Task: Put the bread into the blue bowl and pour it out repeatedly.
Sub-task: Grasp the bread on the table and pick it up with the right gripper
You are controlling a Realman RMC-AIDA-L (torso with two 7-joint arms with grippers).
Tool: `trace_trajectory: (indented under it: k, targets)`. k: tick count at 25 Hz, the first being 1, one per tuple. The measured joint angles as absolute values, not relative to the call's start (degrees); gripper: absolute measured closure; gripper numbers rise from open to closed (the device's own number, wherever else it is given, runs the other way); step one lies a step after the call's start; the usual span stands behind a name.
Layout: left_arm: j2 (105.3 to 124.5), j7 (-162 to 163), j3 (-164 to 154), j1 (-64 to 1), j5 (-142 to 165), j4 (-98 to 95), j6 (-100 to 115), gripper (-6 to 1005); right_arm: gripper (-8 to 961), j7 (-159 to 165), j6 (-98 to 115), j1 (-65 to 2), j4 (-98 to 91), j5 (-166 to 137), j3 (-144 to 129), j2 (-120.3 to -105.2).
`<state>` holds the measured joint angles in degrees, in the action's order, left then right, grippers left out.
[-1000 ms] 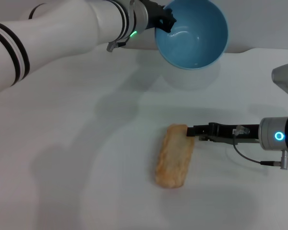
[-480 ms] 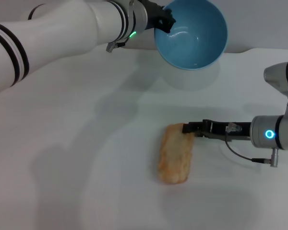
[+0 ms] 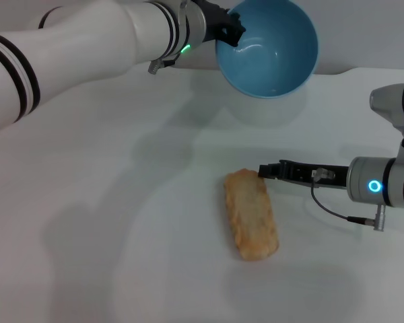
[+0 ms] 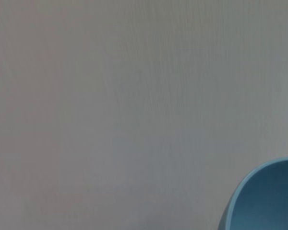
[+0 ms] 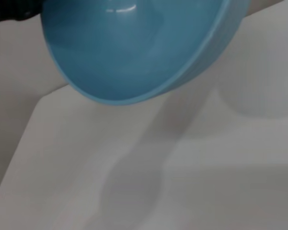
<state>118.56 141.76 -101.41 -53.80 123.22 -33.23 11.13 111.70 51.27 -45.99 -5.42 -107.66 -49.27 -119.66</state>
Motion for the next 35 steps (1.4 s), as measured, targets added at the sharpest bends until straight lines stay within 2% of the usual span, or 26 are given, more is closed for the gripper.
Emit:
trace_trajectory:
  k: [2, 4, 9, 18, 27, 31, 35]
  targets:
    - [118.56, 141.76, -101.41, -53.79, 123.22, -33.23, 11.05, 999, 668, 111.73, 51.4, -45.99, -5.28, -107.69, -49.29, -119.58]
    - [118.56, 141.81, -101.41, -53.78, 123.22, -33.23, 11.03, 999, 891, 111.92, 51.9, -45.88, -5.26, -107.7, -49.43, -119.42]
    - [118.56, 141.91, -101.41, -53.73, 123.22, -33.23, 11.13, 1000, 955, 115.39, 61.59, -42.34, -11.43, -107.74, -50.2, -118.54]
    - [118.56, 141.95, -101.41, -53.69, 123.22, -33.22, 11.05, 1000, 789, 125.67, 63.25, -39.81, -16.01, -111.47, -56.68, -118.1]
    - [118.65, 141.95, -101.41, -53.7, 123.22, -33.22, 10.93, 1000, 595, 126.89, 60.73, -41.62, -15.37, -112.4, -58.45, -118.52]
    - [118.67, 141.95, -101.41, -53.57, 123.22, -33.15, 10.9, 1000, 486, 126.91, 58.69, -42.99, -14.42, -112.05, -59.95, -119.15]
    - [118.73, 141.95, -101.41, -53.34, 123.23, -33.16, 10.9, 999, 510, 126.82, 55.32, -46.12, -10.06, -111.81, -60.19, -119.55]
